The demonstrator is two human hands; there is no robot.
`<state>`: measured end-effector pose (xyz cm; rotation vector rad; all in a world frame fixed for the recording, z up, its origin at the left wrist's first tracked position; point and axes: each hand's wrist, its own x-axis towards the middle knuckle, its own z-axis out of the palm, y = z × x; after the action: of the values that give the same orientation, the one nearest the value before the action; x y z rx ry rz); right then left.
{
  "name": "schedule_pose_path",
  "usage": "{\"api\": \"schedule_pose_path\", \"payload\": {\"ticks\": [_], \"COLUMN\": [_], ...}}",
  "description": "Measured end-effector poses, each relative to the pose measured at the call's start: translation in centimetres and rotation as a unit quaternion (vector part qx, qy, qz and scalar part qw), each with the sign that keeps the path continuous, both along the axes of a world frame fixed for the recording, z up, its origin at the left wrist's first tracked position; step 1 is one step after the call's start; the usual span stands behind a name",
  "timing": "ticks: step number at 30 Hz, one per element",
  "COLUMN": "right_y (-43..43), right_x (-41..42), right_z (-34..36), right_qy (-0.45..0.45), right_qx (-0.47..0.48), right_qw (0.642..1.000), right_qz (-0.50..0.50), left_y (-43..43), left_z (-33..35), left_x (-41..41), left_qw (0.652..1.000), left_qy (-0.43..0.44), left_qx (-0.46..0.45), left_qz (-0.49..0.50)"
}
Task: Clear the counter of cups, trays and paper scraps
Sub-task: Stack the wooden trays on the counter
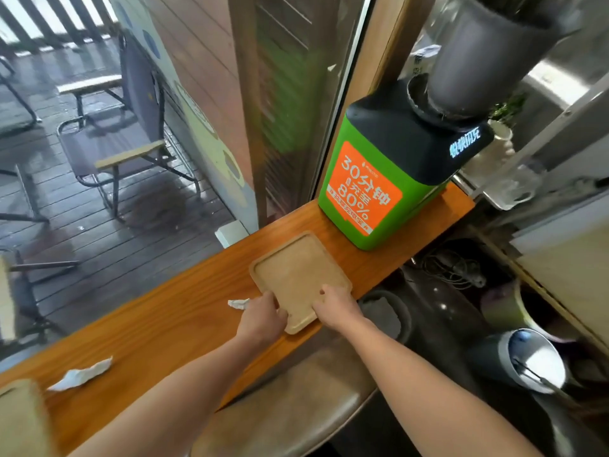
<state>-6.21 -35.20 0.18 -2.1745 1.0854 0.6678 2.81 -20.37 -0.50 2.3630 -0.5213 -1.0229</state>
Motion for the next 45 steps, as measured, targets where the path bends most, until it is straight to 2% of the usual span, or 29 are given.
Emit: {"api": "schedule_pose_path", "payload": {"ticks": [5, 9, 13, 18, 25, 30, 36, 40, 45], "right_y": [-2.6, -3.9, -5.3, -5.9, -6.5, -6.7, -5.7, -3.1, 3.3], "right_x": [1.7, 2.6, 2.4, 2.3, 2.2, 0.8, 0.3, 1.5, 5.0], "right_z": [-2.2, -3.8, -4.8, -5.4, -5.9, -5.5, -3.8, -2.2, 1.8], "right_qy": [-0.006, -0.014, 0.017, 0.004, -0.005, -0.03, -0.083, -0.101, -0.123], "right_qx": [-0.042, -0.065, -0.041, -0.048, 0.019, 0.032, 0.043, 0.054, 0.066], "right_qw": [0.999, 0.997, 0.997, 0.997, 0.983, 0.972, 0.961, 0.962, 0.973], "right_qz": [-0.006, -0.041, -0.057, -0.063, -0.184, -0.232, -0.259, -0.249, -0.186], "left_y": [-1.8, -2.9, -3.5, -3.6, -4.2, -4.0, -3.3, -0.8, 6.2], "left_z": [-2.2, -3.5, -4.0, -4.3, -4.8, -4.8, -2.3, -0.3, 3.4], "left_x": [0.3, 0.5, 0.4, 0.8, 0.9, 1.7, 2.3, 2.7, 3.4], "left_qw": [0.994, 0.99, 0.985, 0.974, 0.965, 0.963, 0.948, 0.944, 0.931], "left_qy": [0.037, 0.027, 0.011, 0.014, 0.059, 0.115, 0.162, 0.116, 0.024], "left_qx": [0.029, 0.048, 0.05, 0.043, 0.075, 0.043, -0.056, -0.089, -0.116], "left_qz": [0.095, 0.13, 0.164, 0.224, 0.243, 0.238, 0.268, 0.297, 0.346]}}
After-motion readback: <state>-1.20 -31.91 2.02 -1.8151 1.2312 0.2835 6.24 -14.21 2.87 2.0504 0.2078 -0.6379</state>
